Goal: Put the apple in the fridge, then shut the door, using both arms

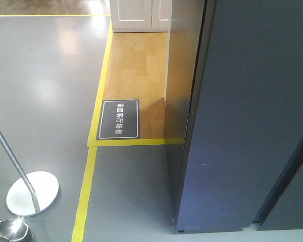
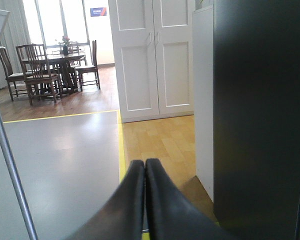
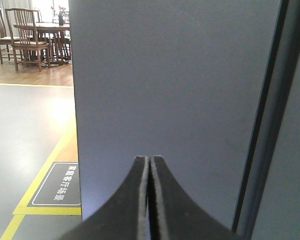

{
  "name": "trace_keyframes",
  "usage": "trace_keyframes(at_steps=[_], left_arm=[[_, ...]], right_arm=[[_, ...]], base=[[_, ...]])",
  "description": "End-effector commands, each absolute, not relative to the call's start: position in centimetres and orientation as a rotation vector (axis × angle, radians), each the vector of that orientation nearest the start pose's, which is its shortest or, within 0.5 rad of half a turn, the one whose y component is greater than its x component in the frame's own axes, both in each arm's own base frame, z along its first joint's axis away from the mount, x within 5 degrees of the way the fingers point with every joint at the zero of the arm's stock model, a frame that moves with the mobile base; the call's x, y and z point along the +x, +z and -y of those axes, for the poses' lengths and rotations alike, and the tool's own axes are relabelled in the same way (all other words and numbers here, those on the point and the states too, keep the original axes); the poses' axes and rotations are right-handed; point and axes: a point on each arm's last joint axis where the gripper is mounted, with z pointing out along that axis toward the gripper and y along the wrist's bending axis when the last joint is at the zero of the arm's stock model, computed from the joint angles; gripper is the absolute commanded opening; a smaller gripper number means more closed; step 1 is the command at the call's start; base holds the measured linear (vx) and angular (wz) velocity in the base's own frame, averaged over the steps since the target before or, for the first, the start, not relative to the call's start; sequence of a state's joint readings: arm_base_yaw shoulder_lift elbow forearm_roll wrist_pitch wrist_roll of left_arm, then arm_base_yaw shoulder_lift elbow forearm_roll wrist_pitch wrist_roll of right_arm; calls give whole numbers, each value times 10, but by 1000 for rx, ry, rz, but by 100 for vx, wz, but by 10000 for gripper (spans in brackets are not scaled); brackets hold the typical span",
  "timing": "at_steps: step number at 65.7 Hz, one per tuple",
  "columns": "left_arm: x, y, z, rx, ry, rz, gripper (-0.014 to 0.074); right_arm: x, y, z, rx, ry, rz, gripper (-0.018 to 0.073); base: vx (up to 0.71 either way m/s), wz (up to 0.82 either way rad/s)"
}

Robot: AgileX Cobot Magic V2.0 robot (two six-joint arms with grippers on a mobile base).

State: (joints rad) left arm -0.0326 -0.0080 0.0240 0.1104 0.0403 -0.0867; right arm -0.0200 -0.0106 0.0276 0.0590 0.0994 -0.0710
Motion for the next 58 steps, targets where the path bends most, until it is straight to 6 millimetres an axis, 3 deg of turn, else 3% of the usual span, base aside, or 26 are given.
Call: trace_keyframes(at_steps=[1,58], left_arm=[[57,201,2,29,-22,-1482,-6],[57,201,2,29,-22,-1482,-6]], right_arm=[[55,202,1,8,-29,-1496,-3],[55,202,-2,-31,13,-1496,-3]], base=[[0,0],[0,0]])
